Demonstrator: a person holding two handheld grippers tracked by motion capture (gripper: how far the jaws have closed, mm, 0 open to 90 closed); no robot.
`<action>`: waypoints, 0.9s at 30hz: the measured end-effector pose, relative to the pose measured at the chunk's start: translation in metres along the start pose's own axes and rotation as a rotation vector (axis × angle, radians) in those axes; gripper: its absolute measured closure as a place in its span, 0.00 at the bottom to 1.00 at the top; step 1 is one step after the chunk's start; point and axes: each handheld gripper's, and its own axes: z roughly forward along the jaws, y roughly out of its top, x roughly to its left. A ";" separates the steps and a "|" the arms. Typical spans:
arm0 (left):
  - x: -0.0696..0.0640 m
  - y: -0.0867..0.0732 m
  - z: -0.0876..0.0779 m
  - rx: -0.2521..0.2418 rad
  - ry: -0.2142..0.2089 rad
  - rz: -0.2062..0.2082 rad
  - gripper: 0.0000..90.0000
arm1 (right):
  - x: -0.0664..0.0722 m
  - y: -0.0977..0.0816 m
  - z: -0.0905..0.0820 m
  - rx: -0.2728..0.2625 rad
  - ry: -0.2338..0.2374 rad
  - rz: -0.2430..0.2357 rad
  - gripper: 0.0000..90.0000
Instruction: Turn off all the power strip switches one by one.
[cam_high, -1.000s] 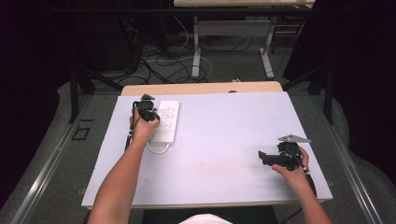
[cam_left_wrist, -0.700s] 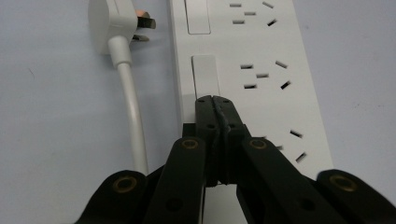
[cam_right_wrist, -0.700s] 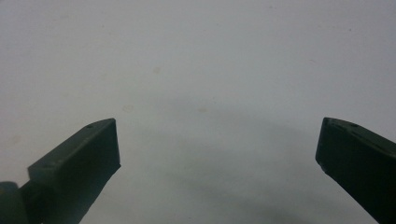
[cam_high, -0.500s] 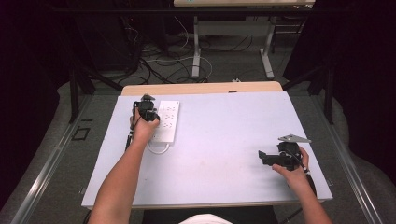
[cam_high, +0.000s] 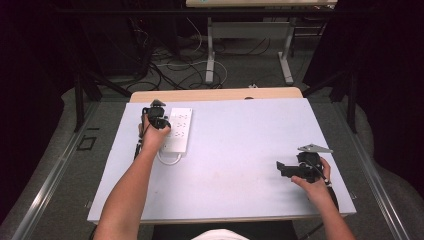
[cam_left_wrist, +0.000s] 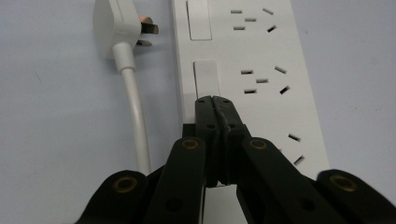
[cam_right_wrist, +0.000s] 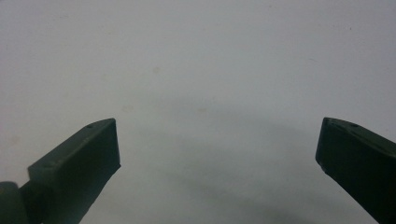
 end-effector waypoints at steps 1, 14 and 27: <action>0.000 0.001 -0.001 -0.002 0.001 0.002 1.00 | 0.000 0.000 0.000 0.000 0.000 0.000 0.00; -0.004 0.018 -0.012 -0.019 0.001 0.009 1.00 | -0.001 0.000 0.000 -0.002 -0.002 0.009 0.00; -0.007 0.032 -0.003 -0.022 0.001 0.003 1.00 | -0.002 -0.001 0.000 -0.002 -0.004 0.008 0.00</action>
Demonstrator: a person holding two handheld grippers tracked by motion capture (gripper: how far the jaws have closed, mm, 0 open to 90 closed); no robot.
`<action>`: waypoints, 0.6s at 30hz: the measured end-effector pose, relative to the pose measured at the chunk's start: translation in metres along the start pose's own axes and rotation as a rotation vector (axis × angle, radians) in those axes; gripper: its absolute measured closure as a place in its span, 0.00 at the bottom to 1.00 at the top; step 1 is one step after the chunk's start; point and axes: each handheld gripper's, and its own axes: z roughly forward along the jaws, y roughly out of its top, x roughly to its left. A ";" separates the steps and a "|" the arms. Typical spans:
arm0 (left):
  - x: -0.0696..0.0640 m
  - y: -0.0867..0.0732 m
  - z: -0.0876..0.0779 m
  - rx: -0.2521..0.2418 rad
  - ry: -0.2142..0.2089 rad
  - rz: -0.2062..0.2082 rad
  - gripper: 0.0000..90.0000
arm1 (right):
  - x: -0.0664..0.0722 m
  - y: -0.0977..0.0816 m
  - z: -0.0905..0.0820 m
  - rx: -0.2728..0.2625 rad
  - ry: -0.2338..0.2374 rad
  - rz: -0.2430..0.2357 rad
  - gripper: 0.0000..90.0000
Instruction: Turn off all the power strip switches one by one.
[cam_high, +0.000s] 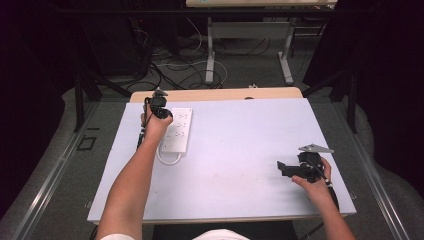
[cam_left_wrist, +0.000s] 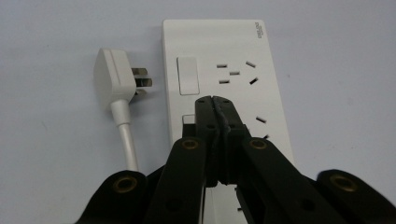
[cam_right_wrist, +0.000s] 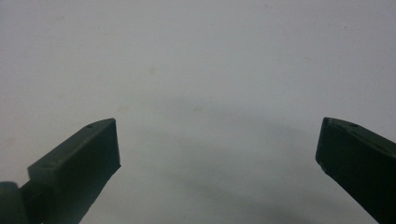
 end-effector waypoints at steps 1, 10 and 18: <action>0.000 0.001 0.001 0.003 0.001 0.002 1.00 | 0.000 0.000 0.000 0.000 -0.001 -0.002 0.00; -0.001 0.008 0.007 0.017 0.005 -0.001 1.00 | -0.001 -0.001 0.001 0.003 -0.004 0.003 0.00; 0.003 0.007 0.016 0.024 0.019 -0.020 1.00 | -0.001 -0.001 0.001 0.005 -0.004 0.010 0.00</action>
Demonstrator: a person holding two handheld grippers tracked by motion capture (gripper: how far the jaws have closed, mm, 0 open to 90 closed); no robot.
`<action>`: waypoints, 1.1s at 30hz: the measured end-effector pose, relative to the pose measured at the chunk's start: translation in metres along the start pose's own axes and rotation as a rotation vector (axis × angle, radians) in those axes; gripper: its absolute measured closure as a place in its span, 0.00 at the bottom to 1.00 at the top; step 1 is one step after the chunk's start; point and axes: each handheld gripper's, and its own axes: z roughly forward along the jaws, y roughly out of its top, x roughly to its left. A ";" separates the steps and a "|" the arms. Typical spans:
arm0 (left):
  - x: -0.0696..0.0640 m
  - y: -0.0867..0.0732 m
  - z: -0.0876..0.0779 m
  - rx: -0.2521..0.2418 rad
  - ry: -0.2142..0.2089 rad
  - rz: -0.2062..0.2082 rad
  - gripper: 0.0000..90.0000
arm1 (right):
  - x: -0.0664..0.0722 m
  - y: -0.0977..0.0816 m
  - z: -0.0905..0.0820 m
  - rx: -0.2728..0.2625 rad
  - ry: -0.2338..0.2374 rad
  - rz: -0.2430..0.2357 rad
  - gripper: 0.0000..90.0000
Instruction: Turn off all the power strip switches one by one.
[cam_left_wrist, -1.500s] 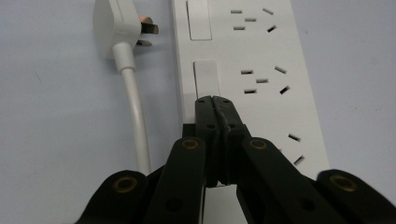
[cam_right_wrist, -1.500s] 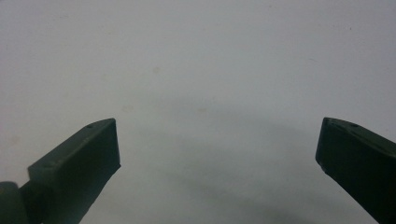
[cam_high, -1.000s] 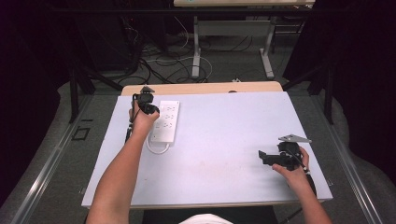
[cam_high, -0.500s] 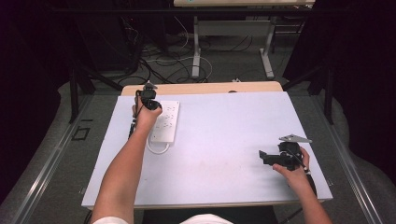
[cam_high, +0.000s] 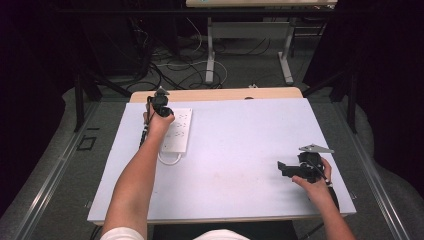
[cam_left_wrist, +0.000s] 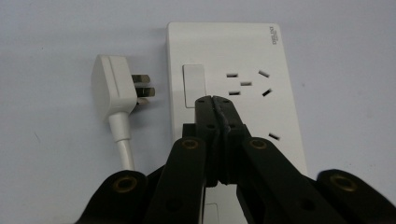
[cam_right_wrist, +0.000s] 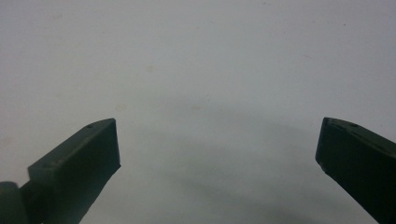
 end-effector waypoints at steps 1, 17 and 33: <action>0.001 0.000 0.001 0.005 0.004 0.004 1.00 | 0.000 0.000 0.000 0.001 0.001 0.001 0.00; 0.006 -0.004 0.010 0.015 0.009 -0.011 1.00 | -0.001 -0.001 0.001 0.002 0.000 -0.009 0.00; 0.005 -0.007 0.012 0.010 0.014 0.006 1.00 | 0.001 0.000 0.001 0.001 0.001 -0.010 0.00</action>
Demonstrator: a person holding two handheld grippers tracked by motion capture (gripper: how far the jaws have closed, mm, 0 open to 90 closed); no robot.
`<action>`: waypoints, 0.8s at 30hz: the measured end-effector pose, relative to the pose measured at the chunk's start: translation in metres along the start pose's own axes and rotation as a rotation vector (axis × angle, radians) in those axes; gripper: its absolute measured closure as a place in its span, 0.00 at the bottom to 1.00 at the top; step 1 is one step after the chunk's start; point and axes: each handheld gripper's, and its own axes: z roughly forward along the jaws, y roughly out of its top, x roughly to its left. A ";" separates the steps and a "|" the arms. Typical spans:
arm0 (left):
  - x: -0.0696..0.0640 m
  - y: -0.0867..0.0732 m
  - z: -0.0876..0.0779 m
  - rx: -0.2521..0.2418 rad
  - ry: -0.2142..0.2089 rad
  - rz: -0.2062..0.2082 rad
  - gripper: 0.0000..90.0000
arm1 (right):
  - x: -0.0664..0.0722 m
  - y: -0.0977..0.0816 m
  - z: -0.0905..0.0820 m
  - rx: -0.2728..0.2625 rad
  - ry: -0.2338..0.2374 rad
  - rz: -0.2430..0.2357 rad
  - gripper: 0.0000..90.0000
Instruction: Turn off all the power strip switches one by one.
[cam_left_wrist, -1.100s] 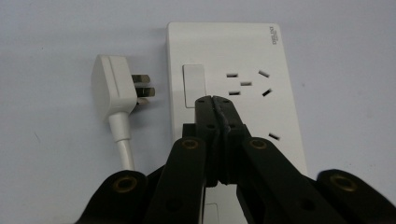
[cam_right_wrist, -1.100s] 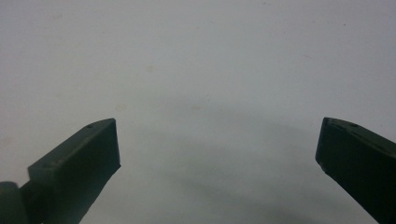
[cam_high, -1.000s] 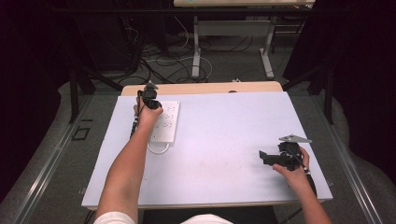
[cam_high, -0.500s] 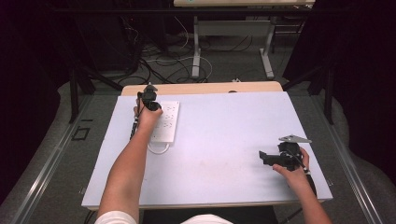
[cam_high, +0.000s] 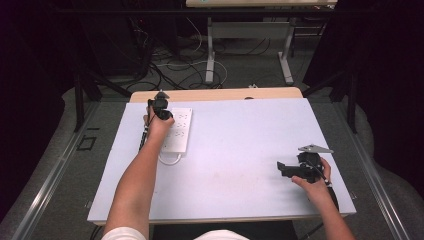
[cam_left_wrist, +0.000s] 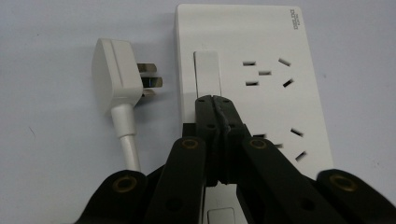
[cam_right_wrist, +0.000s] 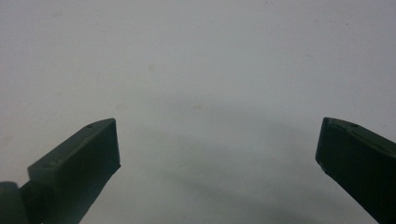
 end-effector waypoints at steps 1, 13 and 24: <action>0.000 0.000 0.000 0.000 -0.001 0.000 1.00 | 0.000 0.000 0.000 0.000 0.001 -0.001 0.00; -0.001 0.000 0.000 -0.004 0.004 0.000 1.00 | -0.001 0.000 0.000 -0.002 -0.002 -0.003 0.00; 0.002 0.001 0.000 -0.004 -0.001 -0.011 1.00 | -0.001 0.000 0.000 -0.003 -0.001 -0.002 0.00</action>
